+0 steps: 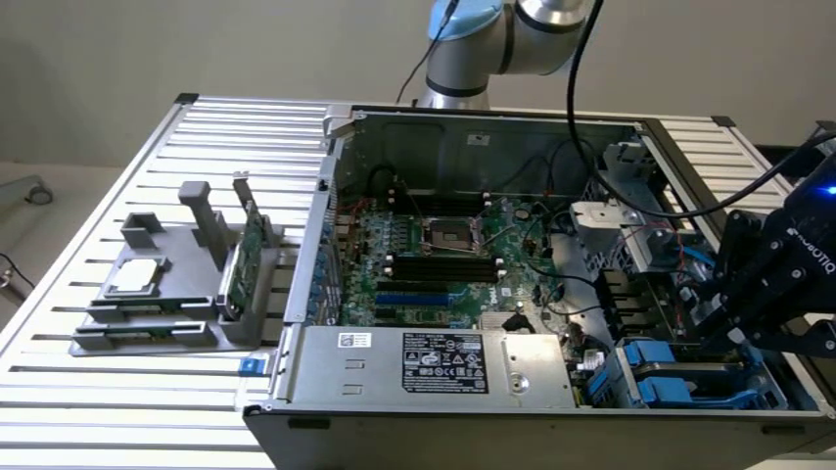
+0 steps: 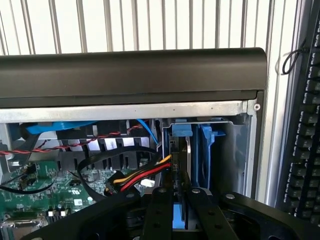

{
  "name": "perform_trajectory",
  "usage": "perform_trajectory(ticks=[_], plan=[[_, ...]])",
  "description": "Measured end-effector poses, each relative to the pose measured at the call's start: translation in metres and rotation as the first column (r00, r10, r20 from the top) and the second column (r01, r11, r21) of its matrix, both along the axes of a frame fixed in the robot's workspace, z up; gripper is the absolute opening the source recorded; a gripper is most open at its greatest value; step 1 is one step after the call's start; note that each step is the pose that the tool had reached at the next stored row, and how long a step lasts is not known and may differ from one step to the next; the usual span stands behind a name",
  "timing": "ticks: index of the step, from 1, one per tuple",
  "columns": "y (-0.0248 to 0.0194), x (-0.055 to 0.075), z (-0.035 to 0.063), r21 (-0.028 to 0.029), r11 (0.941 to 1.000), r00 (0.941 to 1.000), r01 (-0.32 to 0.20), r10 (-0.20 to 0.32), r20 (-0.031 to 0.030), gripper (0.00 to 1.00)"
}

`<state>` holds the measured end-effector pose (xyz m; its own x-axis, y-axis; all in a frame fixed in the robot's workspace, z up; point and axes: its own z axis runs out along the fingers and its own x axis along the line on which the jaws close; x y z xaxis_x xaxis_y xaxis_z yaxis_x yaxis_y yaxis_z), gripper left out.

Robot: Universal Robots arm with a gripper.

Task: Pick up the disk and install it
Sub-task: 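Insert the disk into the insertion slot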

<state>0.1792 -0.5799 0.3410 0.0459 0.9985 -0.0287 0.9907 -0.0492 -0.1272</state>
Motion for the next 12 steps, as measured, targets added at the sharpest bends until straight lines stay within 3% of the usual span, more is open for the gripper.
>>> perform_trajectory(ticks=[3, 12], plan=[[0.0001, 0.0030, -0.0007, 0.0003, 1.0000, 1.0000, 0.000, 0.000, -0.0057, 0.17], [0.0000, 0.0031, -0.0016, 0.0000, 1.0000, 1.0000, 0.000, 0.000, -0.0096, 0.17]])
